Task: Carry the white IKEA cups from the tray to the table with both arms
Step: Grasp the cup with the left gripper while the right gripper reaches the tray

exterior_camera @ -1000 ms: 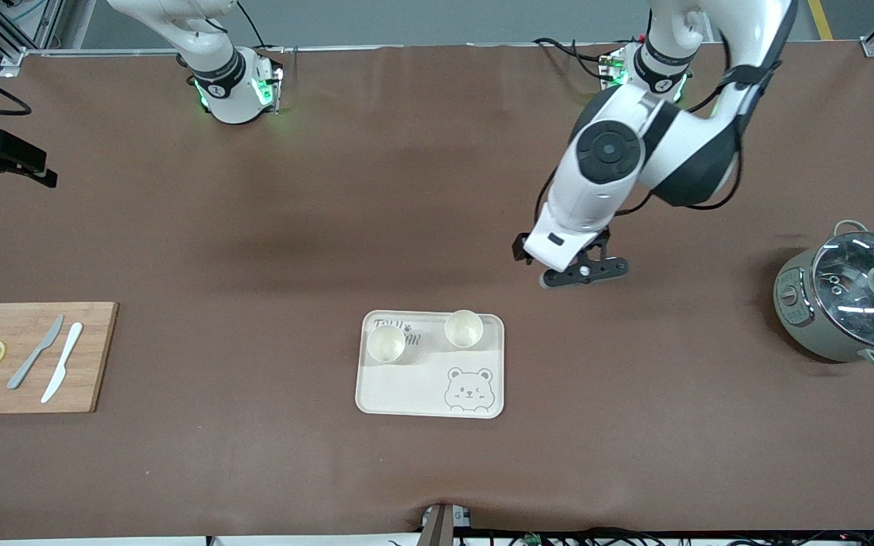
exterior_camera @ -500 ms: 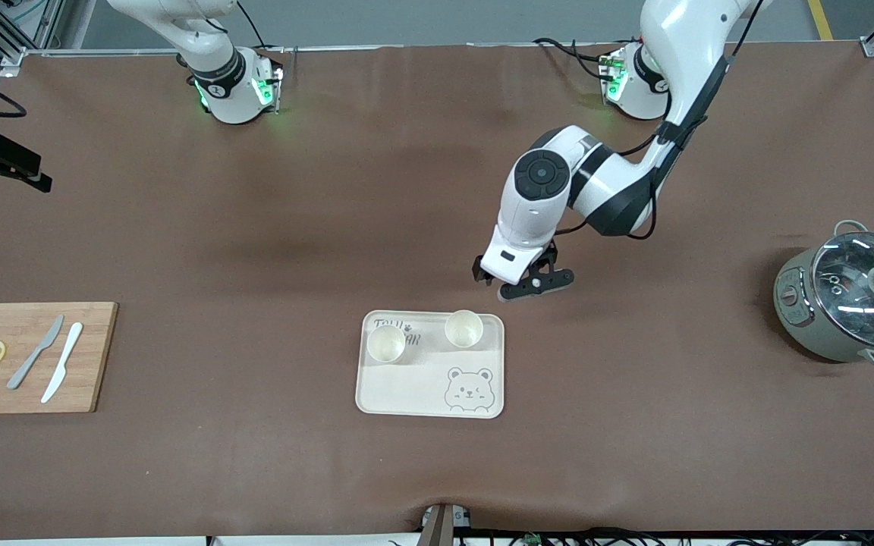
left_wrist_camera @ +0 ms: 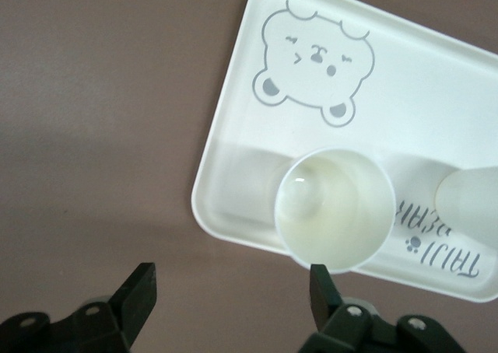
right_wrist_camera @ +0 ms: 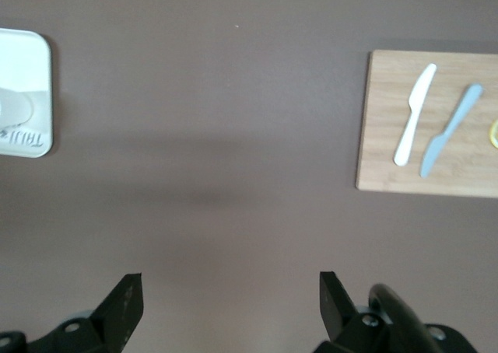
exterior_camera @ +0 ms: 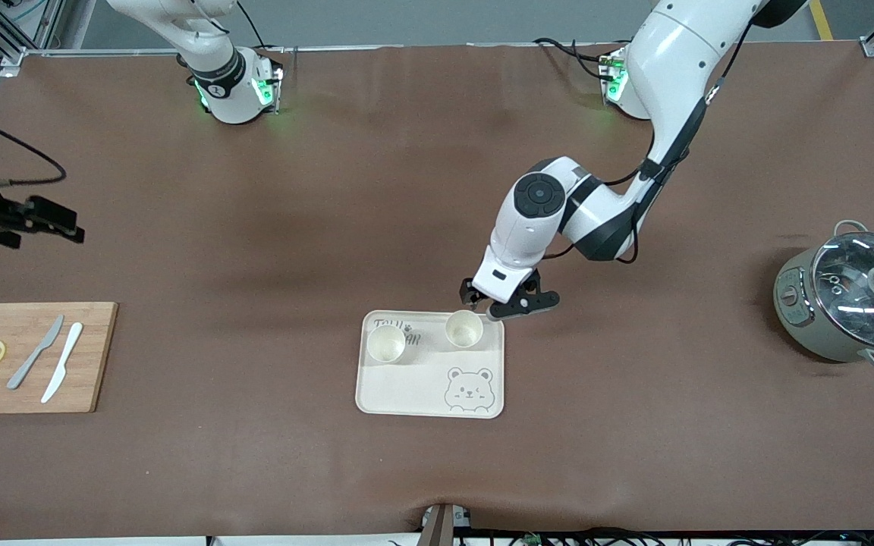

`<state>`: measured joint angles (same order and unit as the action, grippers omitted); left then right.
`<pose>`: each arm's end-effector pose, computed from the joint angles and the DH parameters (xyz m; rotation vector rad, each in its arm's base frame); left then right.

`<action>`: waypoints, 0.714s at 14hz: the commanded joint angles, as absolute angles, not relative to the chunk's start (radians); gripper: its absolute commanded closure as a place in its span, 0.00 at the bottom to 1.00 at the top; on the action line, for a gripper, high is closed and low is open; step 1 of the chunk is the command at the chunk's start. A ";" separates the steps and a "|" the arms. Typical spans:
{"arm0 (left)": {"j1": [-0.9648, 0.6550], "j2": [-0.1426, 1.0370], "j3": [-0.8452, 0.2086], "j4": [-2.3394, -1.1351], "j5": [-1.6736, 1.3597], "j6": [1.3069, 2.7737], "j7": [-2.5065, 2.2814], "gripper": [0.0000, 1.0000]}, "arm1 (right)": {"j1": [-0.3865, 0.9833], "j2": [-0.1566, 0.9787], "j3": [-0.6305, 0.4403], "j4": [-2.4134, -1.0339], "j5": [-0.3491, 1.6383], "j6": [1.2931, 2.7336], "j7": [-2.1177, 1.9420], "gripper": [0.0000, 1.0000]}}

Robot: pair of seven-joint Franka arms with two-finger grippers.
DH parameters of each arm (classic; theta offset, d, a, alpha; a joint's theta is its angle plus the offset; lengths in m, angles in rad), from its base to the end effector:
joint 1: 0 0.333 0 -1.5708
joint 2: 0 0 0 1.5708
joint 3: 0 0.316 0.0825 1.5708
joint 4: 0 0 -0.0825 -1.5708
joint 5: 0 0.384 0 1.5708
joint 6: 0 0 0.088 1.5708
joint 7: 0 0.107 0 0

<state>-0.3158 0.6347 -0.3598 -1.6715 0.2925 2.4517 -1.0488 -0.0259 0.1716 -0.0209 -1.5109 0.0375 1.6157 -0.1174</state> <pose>0.5654 -0.4109 0.2722 2.9655 0.3720 0.1945 0.6063 -0.0235 0.5569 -3.0991 -0.1052 0.0989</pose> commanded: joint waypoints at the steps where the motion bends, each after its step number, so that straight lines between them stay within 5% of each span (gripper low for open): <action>1: -0.331 0.722 -0.357 -1.565 0.327 2.453 -1.074 0.22 | -0.003 0.270 -0.020 -1.480 0.040 1.660 -0.126 0.00; 5: -0.333 0.750 -0.356 -1.563 0.324 2.518 -1.074 0.37 | 0.031 0.363 -0.018 -1.486 0.043 1.764 -0.114 0.00; 9: -0.334 0.753 -0.356 -1.563 0.316 2.531 -1.075 0.94 | 0.054 0.465 -0.018 -1.485 0.177 1.850 -0.011 0.00; 10: -0.334 0.756 -0.356 -1.565 0.319 2.531 -1.072 1.00 | 0.069 0.480 -0.018 -1.485 0.195 1.877 0.055 0.00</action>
<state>-0.3236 0.7419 -0.3599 -1.5843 0.2942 2.5249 -1.0488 0.0470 0.4410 -0.0194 -1.5104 0.1480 1.8531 -0.0496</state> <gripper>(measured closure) 0.626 0.000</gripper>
